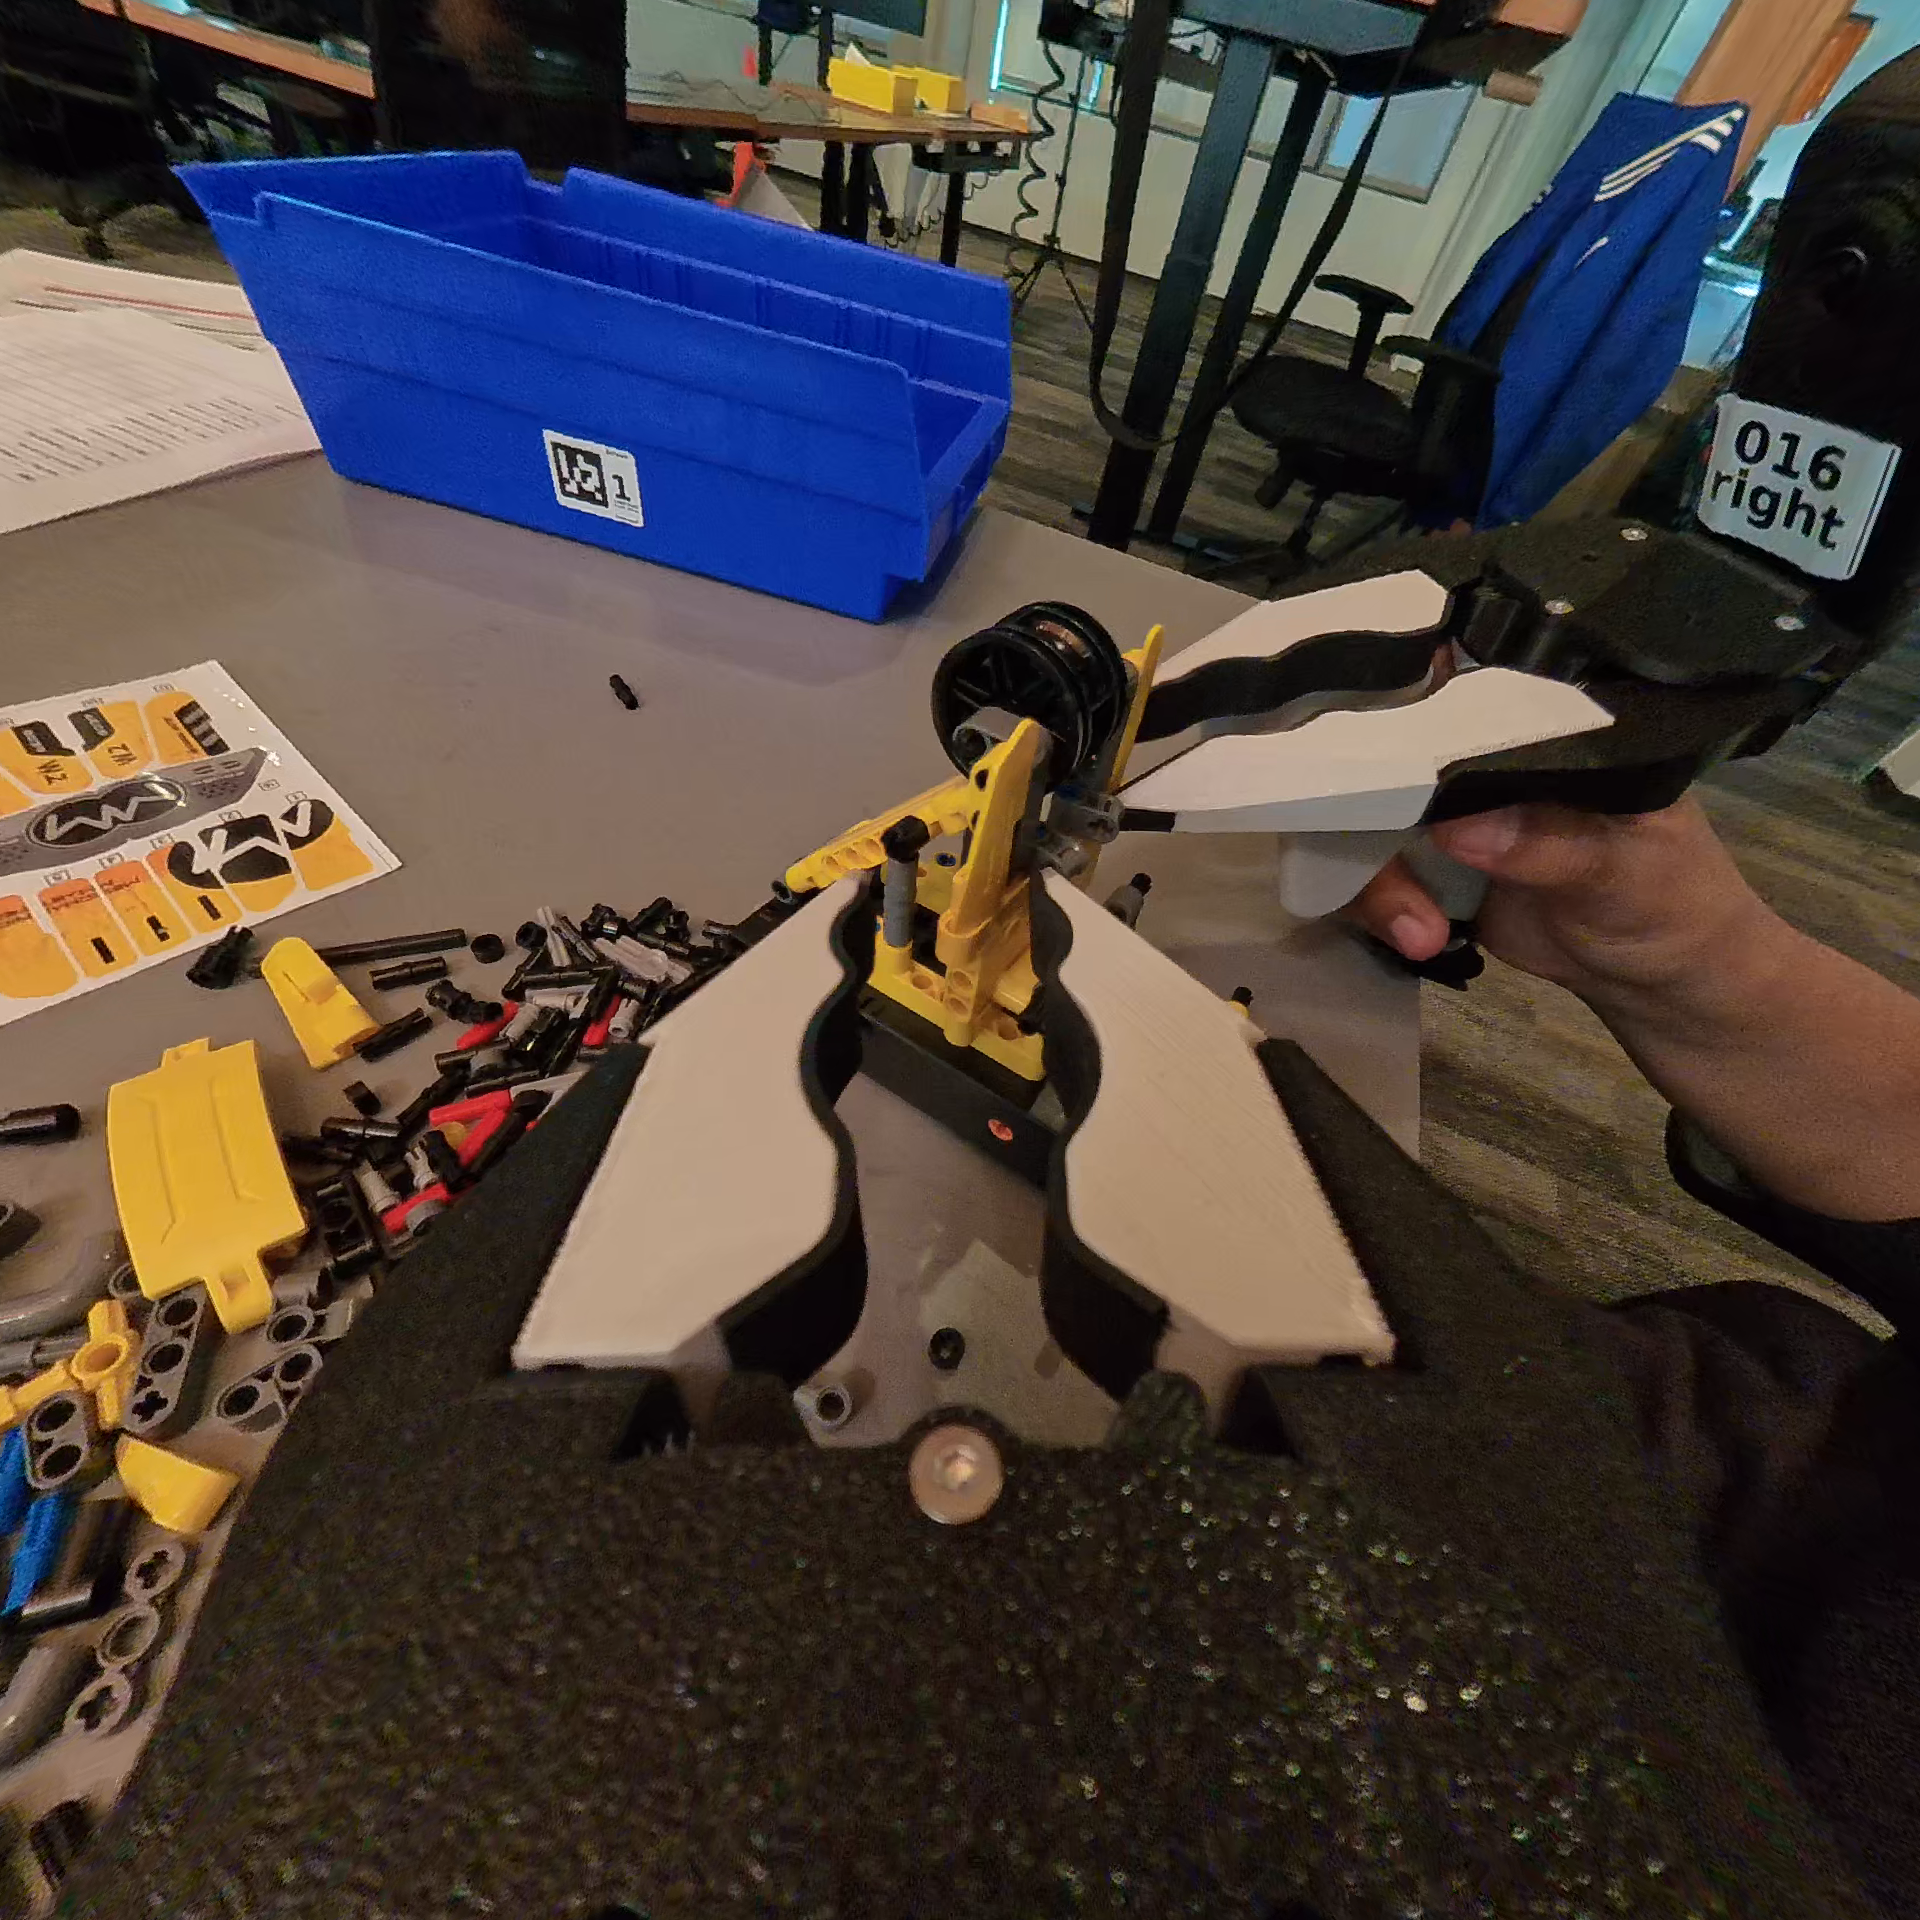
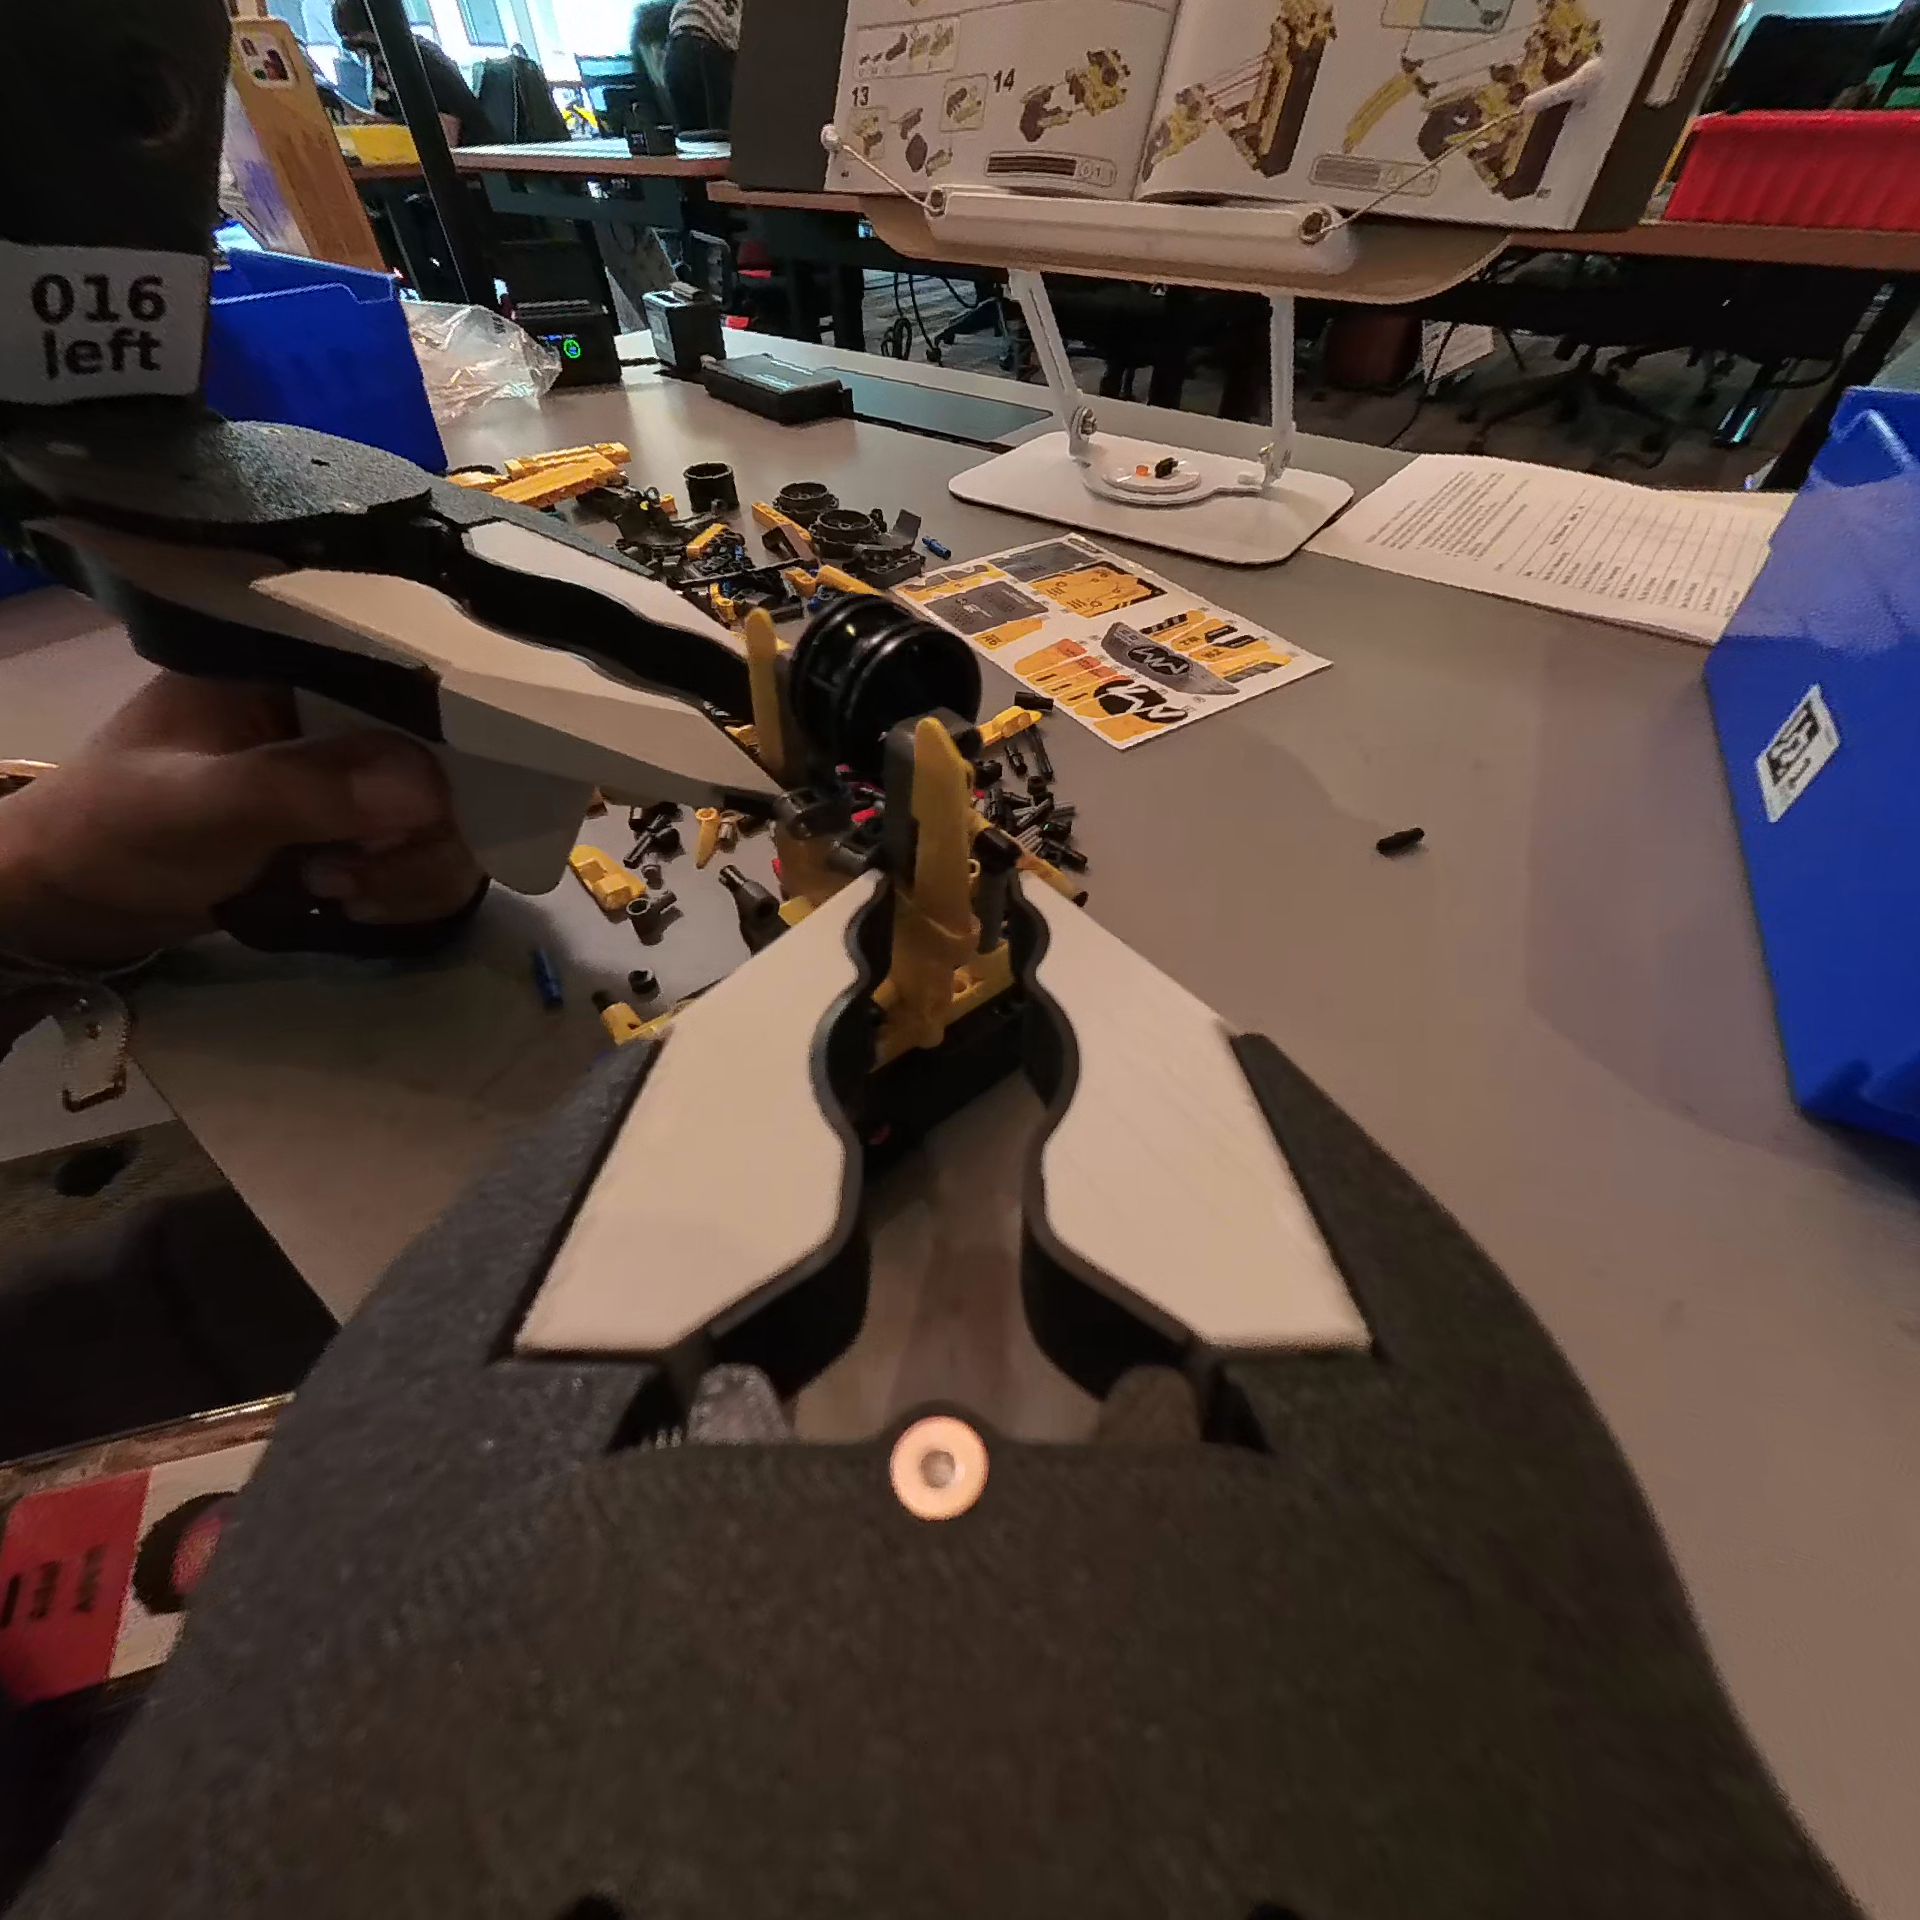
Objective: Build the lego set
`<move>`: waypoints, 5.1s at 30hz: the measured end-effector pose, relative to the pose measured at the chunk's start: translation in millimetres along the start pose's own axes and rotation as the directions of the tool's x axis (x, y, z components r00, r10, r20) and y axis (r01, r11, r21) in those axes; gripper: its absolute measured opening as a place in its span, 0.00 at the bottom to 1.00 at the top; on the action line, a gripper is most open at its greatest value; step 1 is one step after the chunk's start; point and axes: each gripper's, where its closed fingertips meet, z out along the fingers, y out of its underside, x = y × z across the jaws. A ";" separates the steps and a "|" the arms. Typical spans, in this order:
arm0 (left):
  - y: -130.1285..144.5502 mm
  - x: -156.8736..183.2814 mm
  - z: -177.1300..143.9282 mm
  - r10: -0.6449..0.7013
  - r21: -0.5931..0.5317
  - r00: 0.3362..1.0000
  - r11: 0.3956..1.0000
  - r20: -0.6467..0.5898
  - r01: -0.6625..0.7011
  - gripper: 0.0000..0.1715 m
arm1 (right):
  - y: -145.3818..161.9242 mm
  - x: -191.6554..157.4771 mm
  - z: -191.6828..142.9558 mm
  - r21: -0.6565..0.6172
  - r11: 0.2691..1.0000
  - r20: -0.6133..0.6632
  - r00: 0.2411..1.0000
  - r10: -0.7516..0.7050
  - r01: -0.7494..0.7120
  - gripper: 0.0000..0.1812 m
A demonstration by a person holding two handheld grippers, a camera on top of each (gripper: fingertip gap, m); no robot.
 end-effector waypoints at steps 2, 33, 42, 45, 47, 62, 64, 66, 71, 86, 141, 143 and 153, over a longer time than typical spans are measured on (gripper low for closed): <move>-0.3 0.7 0.1 0.012 0.002 1.000 1.000 0.005 -0.012 0.16 | -0.2 -0.2 0.1 -0.001 1.000 -0.007 1.000 -0.009 0.009 0.10; -0.5 3.7 1.7 -0.022 0.012 1.000 1.000 0.000 0.022 0.09 | -0.1 -2.3 2.7 -0.009 0.999 -0.057 0.998 0.042 -0.043 0.08; -0.8 2.5 2.0 -0.013 0.016 0.999 1.000 0.031 0.013 0.09 | -0.5 -1.6 4.0 -0.003 0.999 -0.087 0.995 0.039 -0.039 0.08; -0.9 2.5 2.0 -0.012 0.016 0.999 1.000 0.032 0.011 0.09 | -0.4 -1.6 4.0 -0.003 0.999 -0.090 0.995 0.035 -0.035 0.08; -0.9 2.6 1.9 -0.011 0.016 0.999 1.000 0.032 0.010 0.09 | -0.4 -1.7 4.0 -0.004 1.000 -0.091 0.995 0.030 -0.031 0.08; -0.6 4.8 2.1 0.003 0.013 1.000 1.000 0.030 -0.003 0.09 | -0.4 -1.6 3.2 -0.003 0.999 -0.074 0.997 0.035 -0.035 0.08; -0.7 4.9 2.1 0.004 0.014 1.000 1.000 0.030 -0.004 0.09 | -0.3 -1.6 3.2 -0.003 0.999 -0.074 0.997 0.036 -0.036 0.08; -0.7 4.9 2.1 0.008 0.014 0.999 1.000 0.034 -0.009 0.09 | -0.4 -1.5 3.2 -0.004 0.999 -0.074 0.997 0.035 -0.035 0.08; -0.4 7.2 1.7 0.004 0.011 1.000 1.000 0.010 -0.004 0.09 | -0.7 0.1 1.2 -0.022 1.000 -0.059 0.998 0.004 -0.005 0.10; 1.2 10.4 -1.6 -0.022 0.001 0.998 1.000 -0.055 0.022 0.09 | -19.3 10.4 -22.3 -0.021 0.995 -0.142 0.985 -0.098 0.096 0.20; 1.5 14.9 -2.3 0.044 0.005 0.997 0.999 -0.067 -0.044 0.06 | -5.4 -13.9 6.4 -0.002 1.000 -0.112 0.993 0.028 -0.028 0.25; 1.6 14.7 -2.1 0.043 0.004 0.997 0.999 -0.067 -0.043 0.06 | -5.3 -14.1 6.5 -0.006 1.000 -0.111 0.993 0.027 -0.028 0.25; 1.5 12.8 -2.0 0.036 0.004 0.998 0.999 -0.058 -0.036 0.06 | -4.6 -15.1 5.2 -0.016 0.999 -0.052 0.998 0.035 -0.036 0.21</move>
